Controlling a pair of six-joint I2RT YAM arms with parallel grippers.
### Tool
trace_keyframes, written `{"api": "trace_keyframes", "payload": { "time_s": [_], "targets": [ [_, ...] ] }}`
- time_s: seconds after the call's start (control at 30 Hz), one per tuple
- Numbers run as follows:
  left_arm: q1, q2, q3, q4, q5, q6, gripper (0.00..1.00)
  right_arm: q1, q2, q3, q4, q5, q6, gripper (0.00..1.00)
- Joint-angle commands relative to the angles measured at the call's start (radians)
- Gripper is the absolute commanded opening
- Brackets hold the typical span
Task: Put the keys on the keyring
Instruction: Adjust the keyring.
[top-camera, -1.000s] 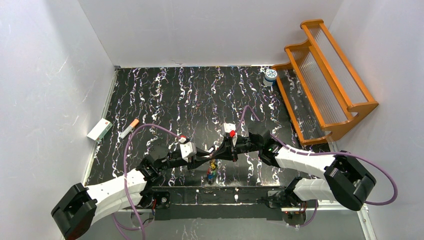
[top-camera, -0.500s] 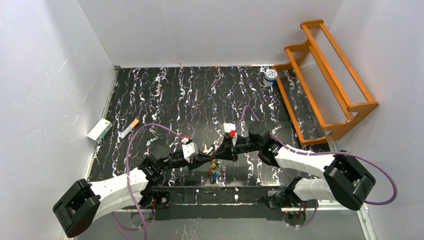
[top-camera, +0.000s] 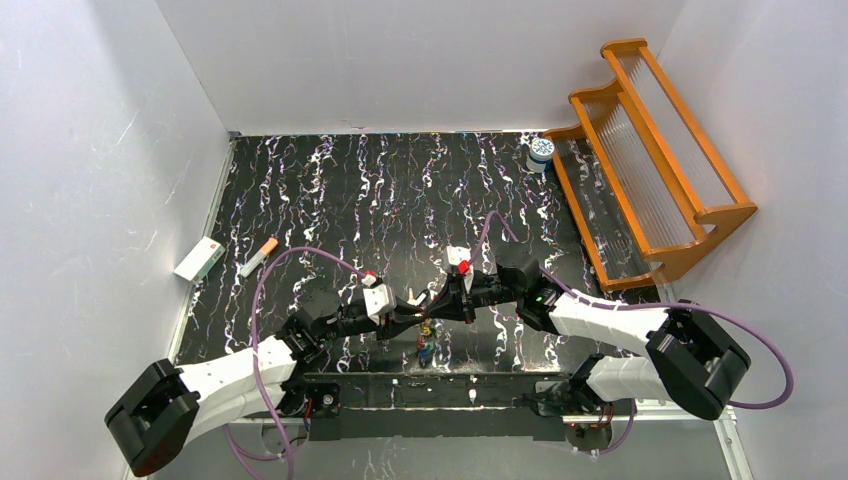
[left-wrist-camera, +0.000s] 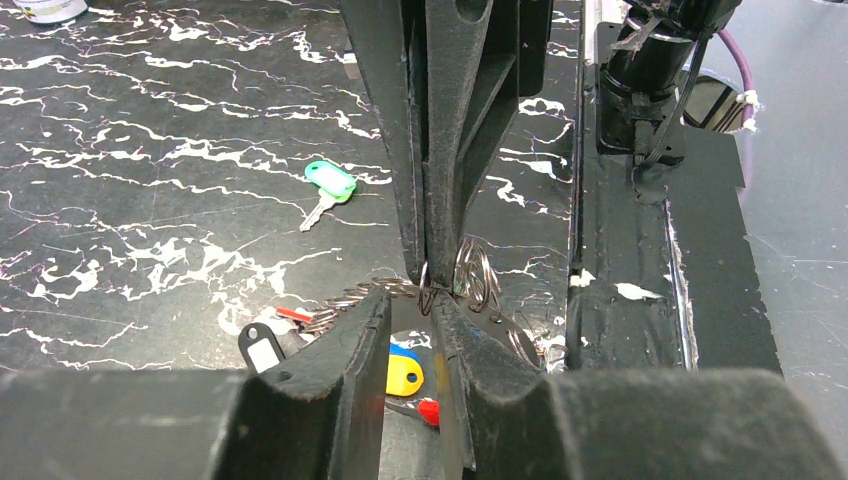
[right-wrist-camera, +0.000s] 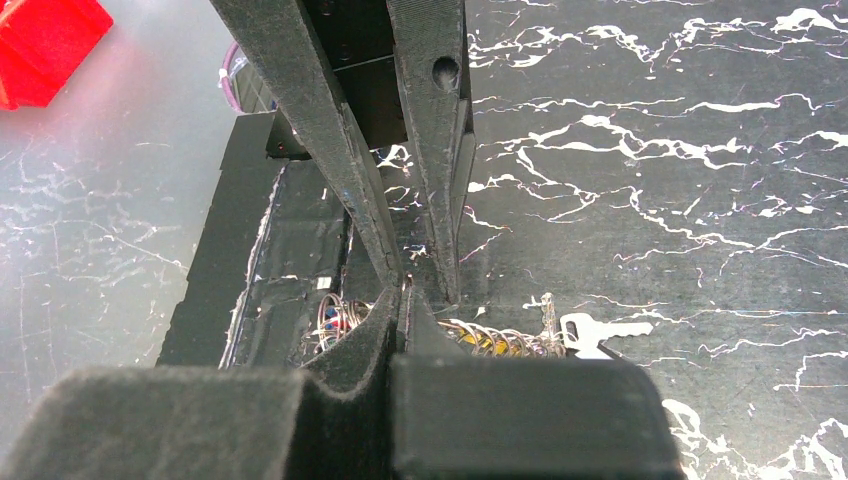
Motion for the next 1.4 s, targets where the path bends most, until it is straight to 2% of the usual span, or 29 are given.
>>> {"api": "trace_keyframes", "payload": {
  "time_s": [0.0, 0.07, 0.23, 0.43, 0.47, 0.53, 0.57, 0.7, 0.77, 0.93, 1.03, 1.2, 1.37],
  "targets": [
    [-0.001, 0.006, 0.036, 0.017, 0.006, 0.010, 0.21, 0.001, 0.002, 0.038, 0.025, -0.028, 0.002, 0.01],
    [0.000, 0.015, 0.039, 0.017, 0.010, 0.011, 0.17, 0.000, 0.004, 0.040, 0.022, -0.029, 0.002, 0.01],
    [-0.001, 0.012, 0.038, 0.017, 0.007, 0.014, 0.00, 0.001, 0.006, 0.039, 0.012, -0.028, -0.004, 0.01],
    [-0.001, 0.007, 0.035, 0.017, 0.019, 0.017, 0.00, 0.000, 0.000, 0.040, 0.002, -0.001, -0.018, 0.02],
    [0.000, 0.005, 0.034, 0.017, 0.016, 0.017, 0.00, 0.000, -0.004, 0.041, 0.000, 0.010, -0.018, 0.10],
    [-0.001, 0.003, 0.032, 0.017, 0.010, 0.021, 0.00, -0.001, -0.013, 0.042, -0.002, 0.031, -0.018, 0.37],
    [0.000, 0.003, 0.033, 0.016, 0.008, 0.023, 0.00, -0.002, -0.019, 0.044, 0.000, 0.039, -0.015, 0.45],
    [0.000, 0.008, 0.036, 0.008, 0.005, 0.030, 0.00, -0.027, -0.055, 0.027, 0.109, 0.042, 0.079, 0.75],
    [0.000, 0.009, 0.038, 0.003, 0.005, 0.035, 0.00, -0.042, -0.067, 0.026, 0.155, 0.052, 0.130, 0.84],
    [0.000, 0.009, 0.041, -0.007, 0.000, 0.043, 0.00, -0.079, -0.064, 0.071, 0.146, 0.062, 0.199, 0.87],
    [0.000, 0.008, 0.044, -0.011, 0.000, 0.047, 0.00, -0.093, -0.059, 0.098, 0.090, 0.126, 0.223, 0.88],
    [0.000, 0.006, 0.045, -0.018, -0.005, 0.049, 0.00, -0.118, -0.058, 0.136, -0.056, 0.289, 0.284, 0.89],
    [-0.001, 0.005, 0.046, -0.022, -0.009, 0.049, 0.00, -0.128, -0.100, 0.126, -0.171, 0.522, 0.363, 0.80]
  ]
}}
